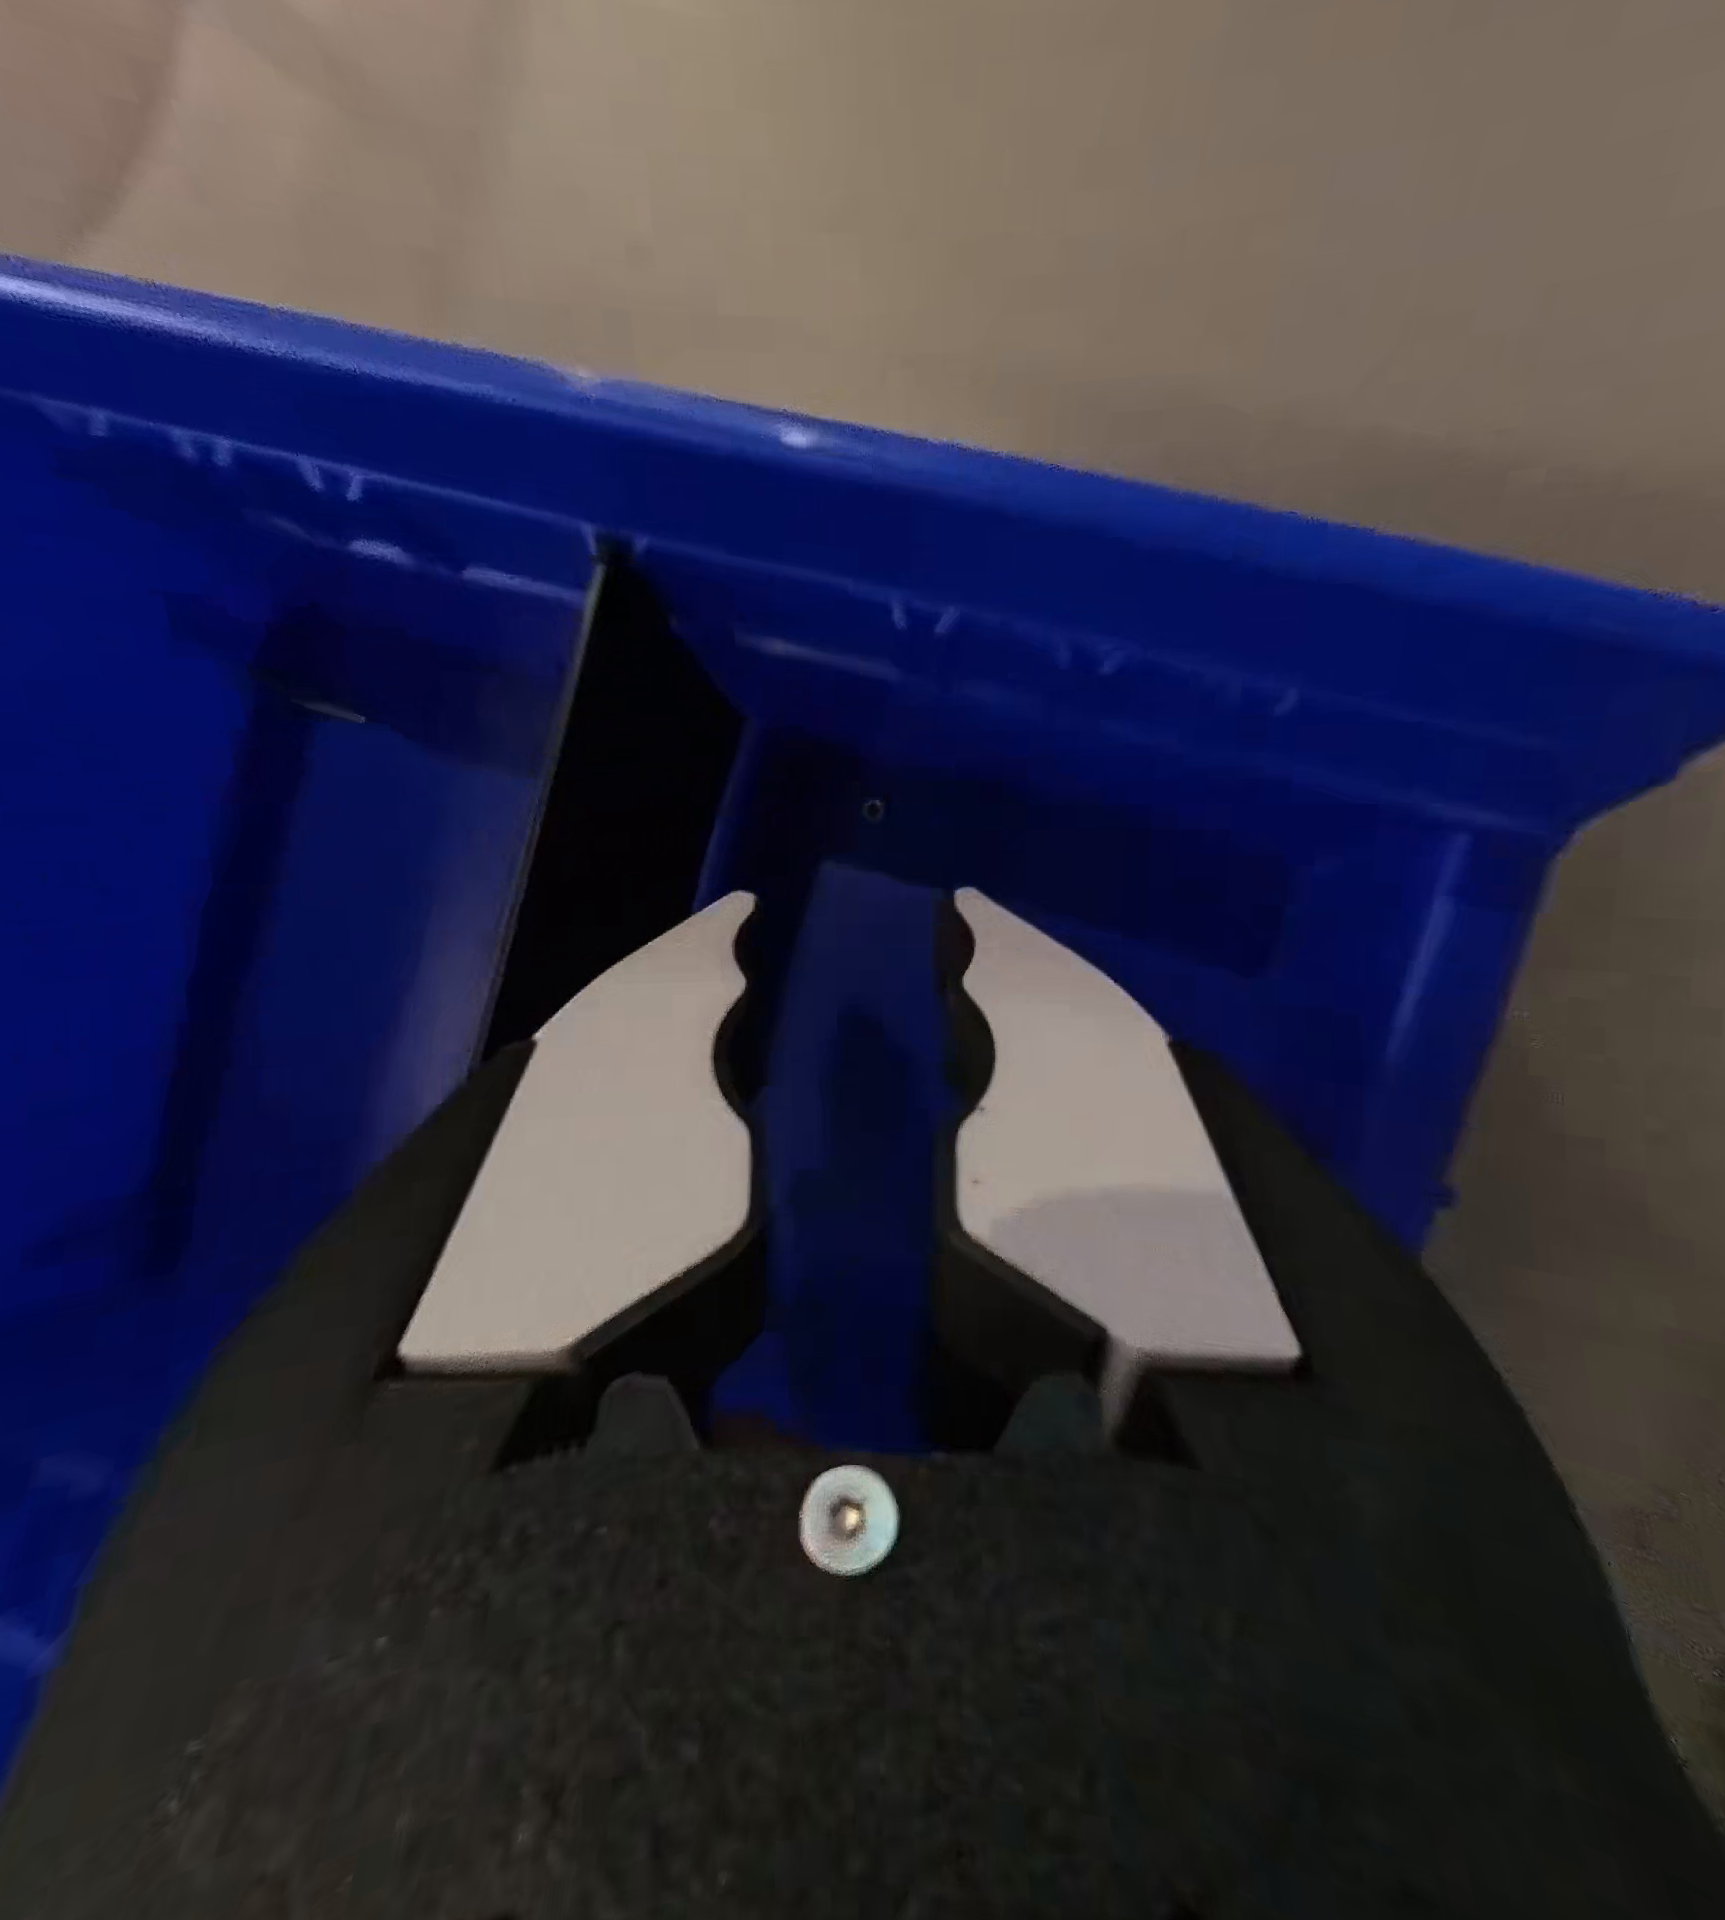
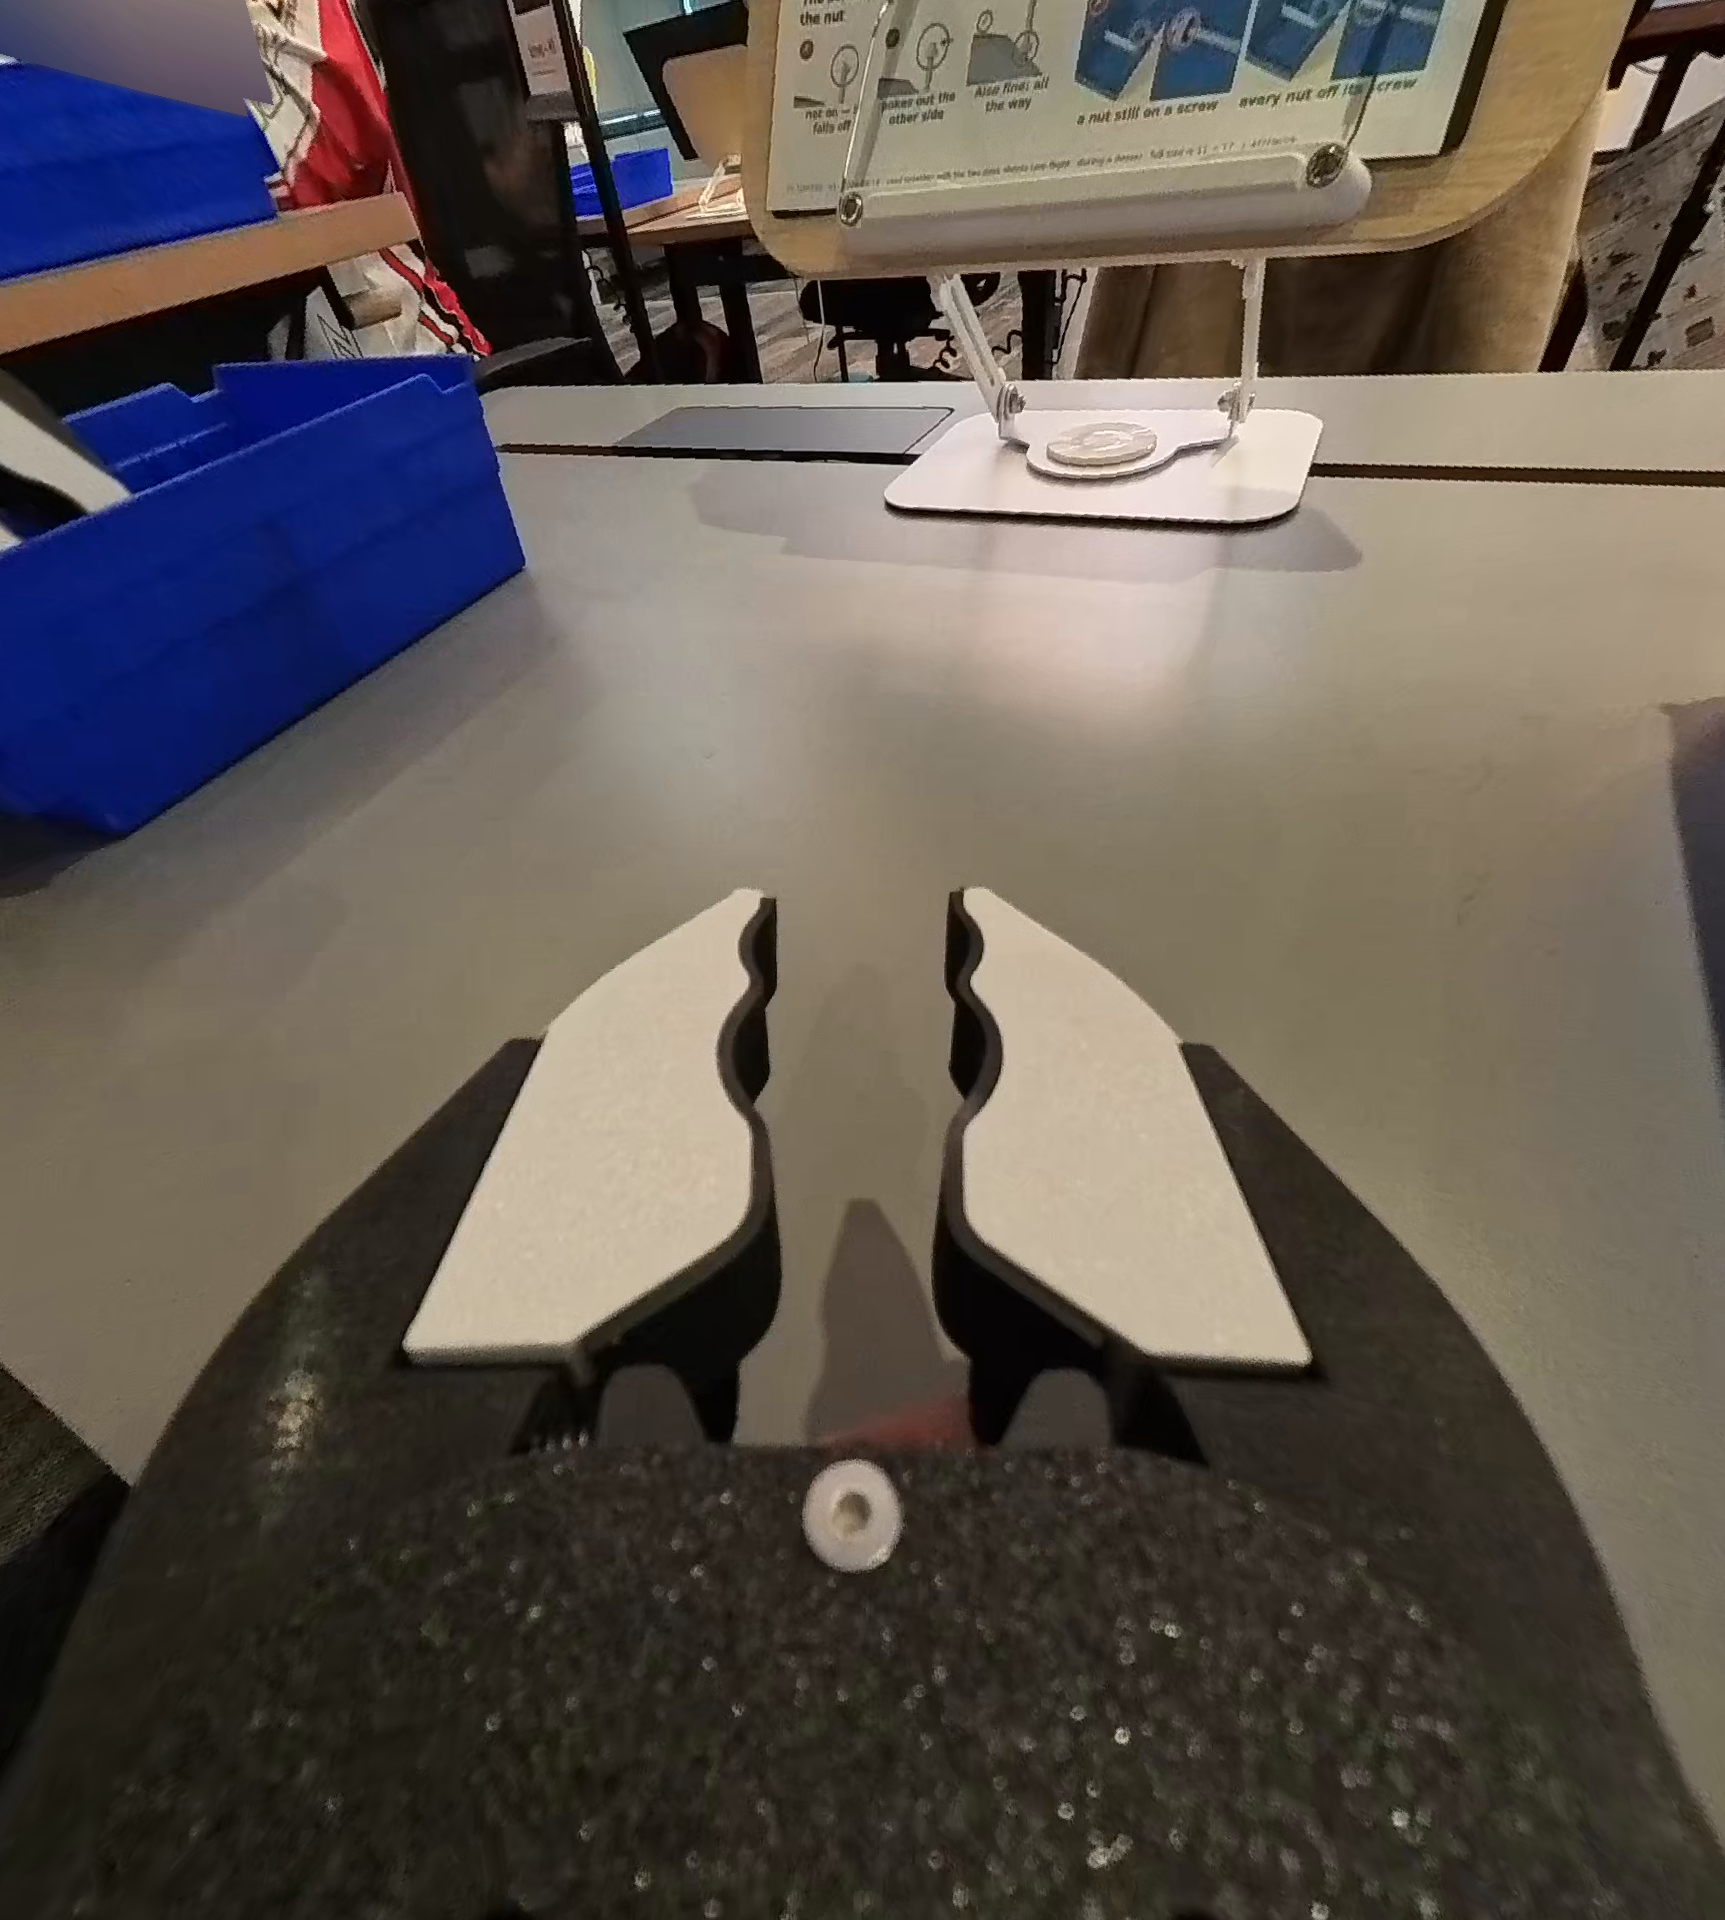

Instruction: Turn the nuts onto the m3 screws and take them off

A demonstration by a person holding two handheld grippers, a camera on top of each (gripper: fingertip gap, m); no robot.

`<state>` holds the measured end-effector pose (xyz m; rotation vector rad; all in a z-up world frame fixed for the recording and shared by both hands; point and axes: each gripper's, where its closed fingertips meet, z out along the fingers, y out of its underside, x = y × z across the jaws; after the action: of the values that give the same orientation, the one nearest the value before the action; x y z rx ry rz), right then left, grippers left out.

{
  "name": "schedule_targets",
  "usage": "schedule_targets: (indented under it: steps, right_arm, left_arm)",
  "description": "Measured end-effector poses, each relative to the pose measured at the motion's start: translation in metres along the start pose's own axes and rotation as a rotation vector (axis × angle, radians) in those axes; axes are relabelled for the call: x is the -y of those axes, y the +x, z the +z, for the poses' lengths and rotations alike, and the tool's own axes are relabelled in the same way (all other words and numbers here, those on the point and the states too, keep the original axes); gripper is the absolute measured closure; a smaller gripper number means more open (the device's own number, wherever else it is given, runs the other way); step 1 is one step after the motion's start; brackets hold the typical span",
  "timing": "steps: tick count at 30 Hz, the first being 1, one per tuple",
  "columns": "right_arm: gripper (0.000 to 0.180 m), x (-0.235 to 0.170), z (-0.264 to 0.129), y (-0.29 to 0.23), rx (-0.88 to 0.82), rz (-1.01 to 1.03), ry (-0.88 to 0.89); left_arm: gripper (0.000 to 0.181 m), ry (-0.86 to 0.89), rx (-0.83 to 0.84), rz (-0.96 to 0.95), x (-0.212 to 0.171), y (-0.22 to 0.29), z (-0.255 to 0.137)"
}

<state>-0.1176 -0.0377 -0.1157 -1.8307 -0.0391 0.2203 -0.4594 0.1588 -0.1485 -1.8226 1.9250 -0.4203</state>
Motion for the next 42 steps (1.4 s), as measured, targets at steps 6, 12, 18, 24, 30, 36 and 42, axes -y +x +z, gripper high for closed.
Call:
schedule_targets:
  steps: [6, 12, 18, 24, 30, 36, 42]
  right_arm:
    - [0.149, -0.002, 0.001, -0.002, 0.012, -0.003, -0.016]
    - [0.15, -0.004, 0.003, -0.003, 0.02, -0.004, -0.033]
    - [0.151, -0.005, 0.003, -0.003, 0.027, -0.005, -0.04]
    - [0.152, -0.005, 0.004, -0.005, 0.034, -0.01, -0.043]
    - [0.152, -0.005, 0.003, -0.006, 0.033, -0.021, -0.042]
    - [0.152, -0.005, 0.002, -0.006, 0.038, -0.012, -0.04]
    - [0.153, -0.006, 0.003, -0.007, 0.051, -0.007, -0.049]
  left_arm:
    - [0.155, -0.054, -0.143, 0.082, 0.0, 0.01, 0.033]
    - [0.154, -0.095, -0.131, 0.141, -0.002, 0.008, 0.044]
    - [0.15, -0.08, -0.052, 0.158, 0.001, -0.001, 0.044]
    - [0.155, -0.085, -0.103, 0.105, -0.001, 0.006, 0.046]
    - [0.15, -0.12, -0.151, 0.094, -0.004, 0.014, 0.044]
    - [0.155, -0.136, -0.134, 0.099, -0.011, 0.014, 0.04]
    - [0.154, -0.125, -0.108, 0.087, -0.009, 0.007, 0.028]
